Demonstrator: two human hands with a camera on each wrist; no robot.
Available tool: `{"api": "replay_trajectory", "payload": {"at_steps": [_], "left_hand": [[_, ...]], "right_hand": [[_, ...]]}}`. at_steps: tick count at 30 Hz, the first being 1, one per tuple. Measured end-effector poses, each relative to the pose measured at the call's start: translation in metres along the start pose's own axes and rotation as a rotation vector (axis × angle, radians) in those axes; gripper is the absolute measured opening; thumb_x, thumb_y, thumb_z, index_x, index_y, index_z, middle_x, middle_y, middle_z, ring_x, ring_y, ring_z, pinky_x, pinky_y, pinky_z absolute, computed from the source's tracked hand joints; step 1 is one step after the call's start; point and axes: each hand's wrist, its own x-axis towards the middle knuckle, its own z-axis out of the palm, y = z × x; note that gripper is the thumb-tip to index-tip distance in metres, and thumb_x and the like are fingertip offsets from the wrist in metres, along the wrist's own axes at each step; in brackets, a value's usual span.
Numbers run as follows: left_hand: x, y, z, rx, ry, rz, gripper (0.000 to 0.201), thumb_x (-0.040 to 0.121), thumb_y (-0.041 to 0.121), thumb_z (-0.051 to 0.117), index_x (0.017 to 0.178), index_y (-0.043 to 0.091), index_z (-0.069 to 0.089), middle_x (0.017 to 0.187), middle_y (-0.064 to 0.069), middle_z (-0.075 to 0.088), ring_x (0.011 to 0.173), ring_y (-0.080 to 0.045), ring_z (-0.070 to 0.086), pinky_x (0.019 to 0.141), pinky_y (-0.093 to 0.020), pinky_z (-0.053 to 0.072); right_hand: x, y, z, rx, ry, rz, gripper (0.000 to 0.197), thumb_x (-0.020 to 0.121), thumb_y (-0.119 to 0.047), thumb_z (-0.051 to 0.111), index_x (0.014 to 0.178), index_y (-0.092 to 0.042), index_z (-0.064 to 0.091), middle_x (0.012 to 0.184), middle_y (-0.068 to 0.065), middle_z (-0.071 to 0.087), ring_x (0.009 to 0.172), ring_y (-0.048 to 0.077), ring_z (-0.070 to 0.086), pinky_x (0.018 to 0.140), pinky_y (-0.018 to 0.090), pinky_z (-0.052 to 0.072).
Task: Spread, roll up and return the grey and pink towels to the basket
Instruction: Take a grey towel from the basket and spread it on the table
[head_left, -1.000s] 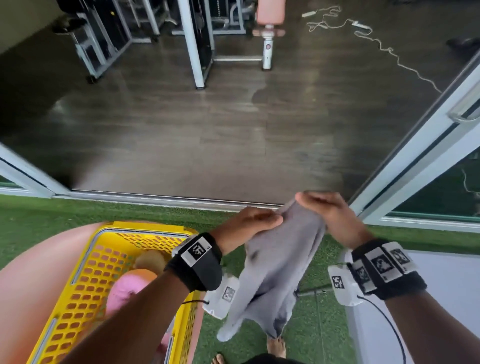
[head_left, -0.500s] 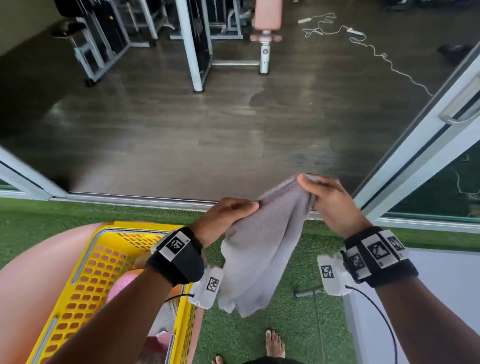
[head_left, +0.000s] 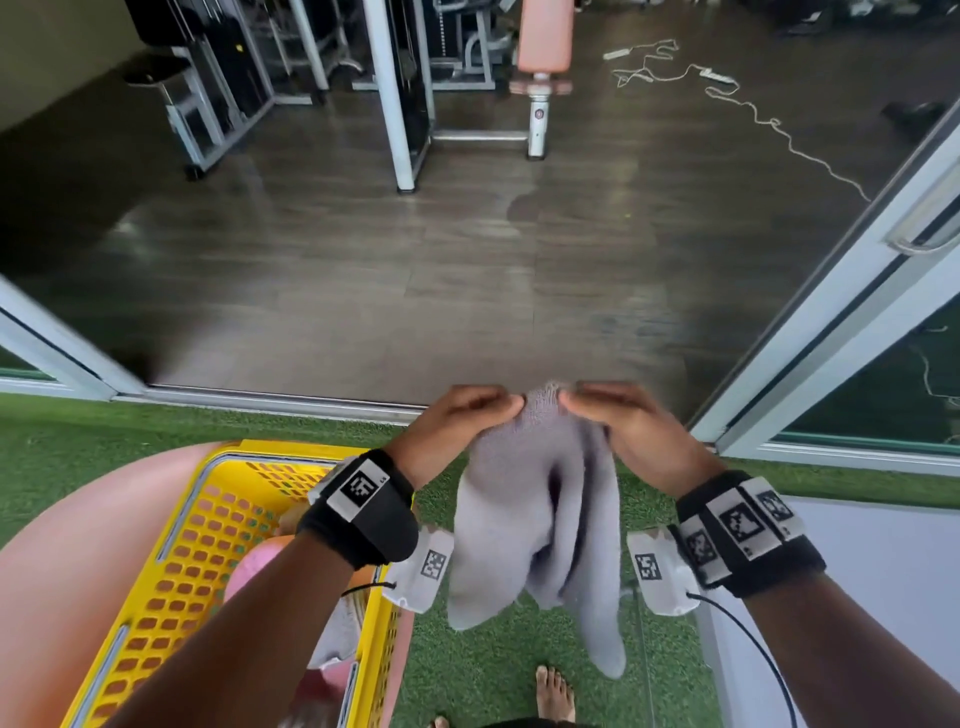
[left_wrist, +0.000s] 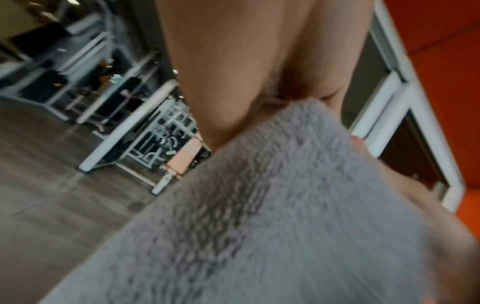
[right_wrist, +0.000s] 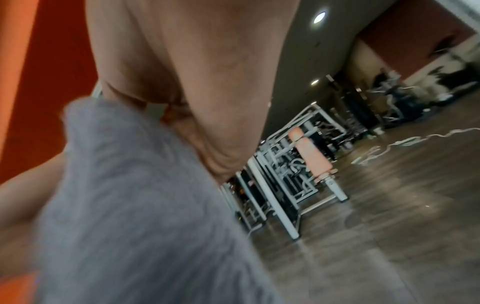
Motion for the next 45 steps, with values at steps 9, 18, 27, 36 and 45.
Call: {"api": "replay_trajectory", "payload": {"at_steps": [9,18,27,36,45], "left_hand": [[-0.006,-0.006,0.019,0.014,-0.041,-0.015,0.037,0.094,0.032,0.059,0.092,-0.004,0.065,0.090,-0.004,0.060,0.085,-0.014,0.052,0.078,-0.033,0.044],[-0.002,0.001,0.016,0.134,-0.015,0.020,0.045,0.096,0.034,0.054,0.080,-0.008,0.055,0.080,-0.004,0.046,0.080,-0.015,0.039,0.071,-0.033,0.031],[0.009,0.012,0.000,0.193,0.014,0.043,0.032,0.097,0.029,0.056,0.074,0.007,0.058,0.076,0.000,0.048,0.076,-0.012,0.043,0.071,-0.032,0.035],[0.004,0.009,-0.011,0.172,0.206,0.102,0.034,0.098,0.024,0.056,0.065,0.012,0.052,0.066,0.007,0.044,0.067,-0.008,0.039,0.062,-0.025,0.033],[-0.008,0.000,-0.021,0.179,0.189,0.047,0.030,0.094,0.024,0.062,0.066,0.014,0.055,0.067,0.002,0.041,0.067,-0.012,0.036,0.060,-0.027,0.029]], "right_hand": [[-0.004,-0.019,-0.017,0.035,0.024,-0.038,0.025,0.092,-0.024,0.062,0.082,-0.003,0.072,0.083,0.014,0.070,0.080,0.020,0.063,0.079,0.039,0.048],[-0.003,-0.020,-0.009,-0.072,-0.007,-0.060,0.034,0.092,-0.023,0.063,0.072,0.003,0.055,0.071,0.009,0.049,0.068,0.015,0.047,0.064,0.032,0.036],[0.006,-0.023,0.012,-0.290,-0.103,-0.002,0.035,0.094,-0.028,0.064,0.064,-0.012,0.056,0.059,-0.007,0.051,0.055,0.009,0.048,0.058,0.030,0.040],[0.020,-0.014,0.024,-0.095,-0.138,0.053,0.024,0.097,-0.022,0.057,0.101,0.000,0.066,0.098,0.004,0.072,0.096,0.016,0.068,0.091,0.038,0.052],[0.026,-0.013,0.014,0.019,-0.073,0.047,0.034,0.089,-0.030,0.067,0.109,-0.003,0.069,0.116,0.019,0.068,0.114,0.037,0.062,0.107,0.057,0.039]]}}
